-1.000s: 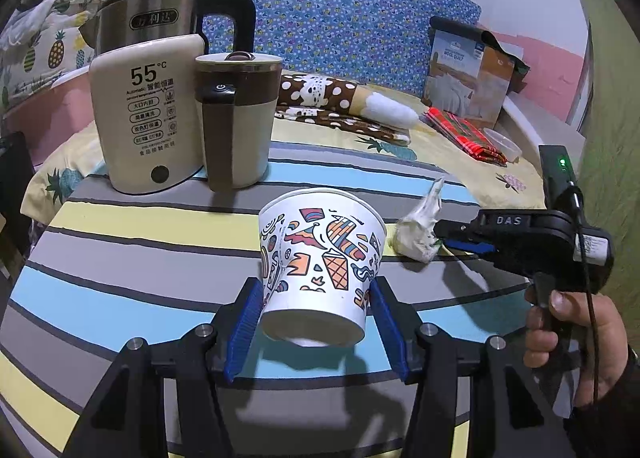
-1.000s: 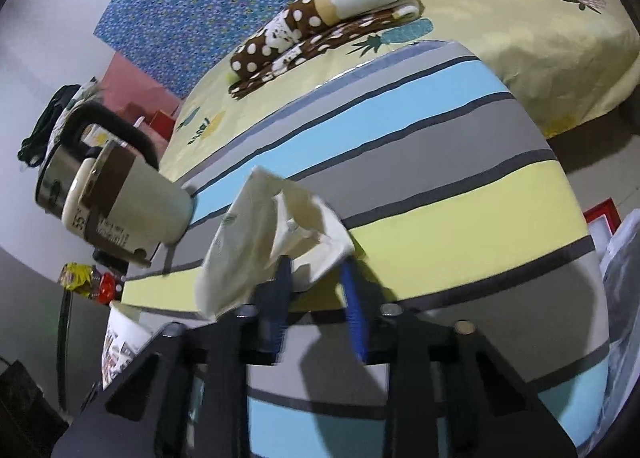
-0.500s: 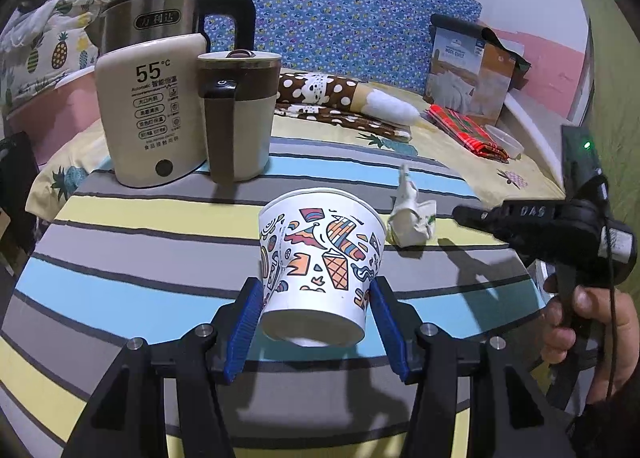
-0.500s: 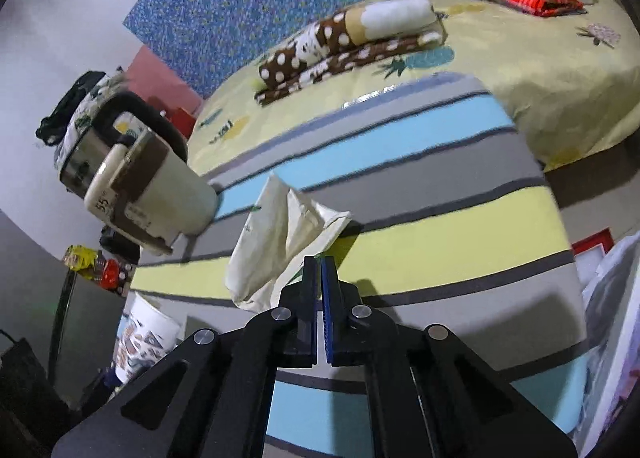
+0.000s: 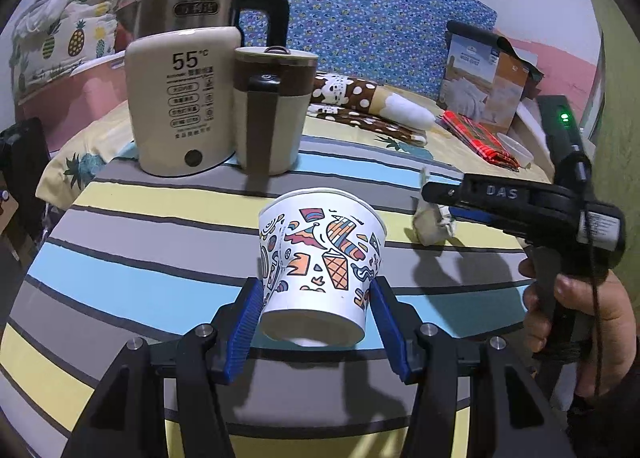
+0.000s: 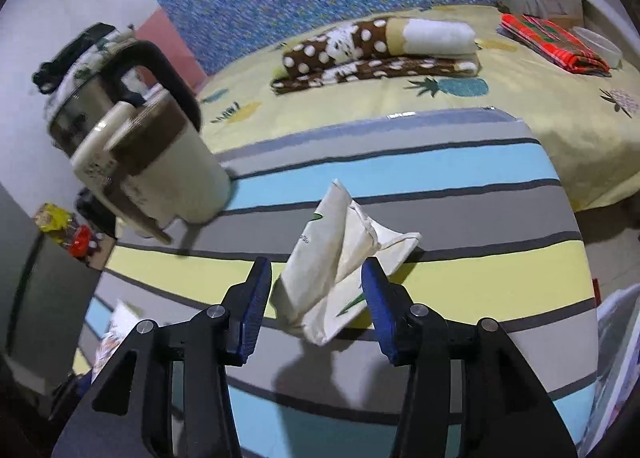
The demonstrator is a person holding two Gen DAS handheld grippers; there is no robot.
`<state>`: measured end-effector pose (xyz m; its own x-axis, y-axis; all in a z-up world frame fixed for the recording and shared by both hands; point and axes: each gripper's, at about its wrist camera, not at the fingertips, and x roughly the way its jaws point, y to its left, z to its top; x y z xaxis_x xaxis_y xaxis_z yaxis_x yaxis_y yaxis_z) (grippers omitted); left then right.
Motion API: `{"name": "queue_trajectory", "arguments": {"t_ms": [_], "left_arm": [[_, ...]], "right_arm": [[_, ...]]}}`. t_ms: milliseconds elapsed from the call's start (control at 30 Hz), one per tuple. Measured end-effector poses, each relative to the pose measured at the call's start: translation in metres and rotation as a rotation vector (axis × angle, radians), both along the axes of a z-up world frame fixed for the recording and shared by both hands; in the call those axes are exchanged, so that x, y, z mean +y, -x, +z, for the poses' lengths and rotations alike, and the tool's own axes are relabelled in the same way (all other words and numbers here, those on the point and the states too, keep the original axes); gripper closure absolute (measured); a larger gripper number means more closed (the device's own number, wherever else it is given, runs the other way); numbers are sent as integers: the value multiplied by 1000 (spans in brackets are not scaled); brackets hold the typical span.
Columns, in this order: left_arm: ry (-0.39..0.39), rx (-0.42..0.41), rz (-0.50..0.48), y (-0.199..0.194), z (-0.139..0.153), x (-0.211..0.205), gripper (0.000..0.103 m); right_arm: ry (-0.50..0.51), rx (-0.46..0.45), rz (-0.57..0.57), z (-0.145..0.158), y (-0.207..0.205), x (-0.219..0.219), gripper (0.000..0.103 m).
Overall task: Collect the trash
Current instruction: 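Grasp the patterned paper cup with the left gripper while the right grasps the white tissue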
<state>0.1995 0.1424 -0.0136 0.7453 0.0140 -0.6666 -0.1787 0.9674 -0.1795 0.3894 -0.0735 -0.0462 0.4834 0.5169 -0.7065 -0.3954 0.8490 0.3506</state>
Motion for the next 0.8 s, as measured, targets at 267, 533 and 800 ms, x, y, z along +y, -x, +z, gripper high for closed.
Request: {"name": "queue_trajectory", "arguments": {"t_ms": [267,533,800], "left_arm": [[10,-3,-6,0,-2,3,48],[-4,-14,-2,6,6,-4,48],[-31,-31,0,24,21,-28,48]], "right_arm": [[49,-19,-8,0,2,1,85],[22,-33,13,7,19,-18,87],[-36,-81,58,28,64,-43,87]]}}
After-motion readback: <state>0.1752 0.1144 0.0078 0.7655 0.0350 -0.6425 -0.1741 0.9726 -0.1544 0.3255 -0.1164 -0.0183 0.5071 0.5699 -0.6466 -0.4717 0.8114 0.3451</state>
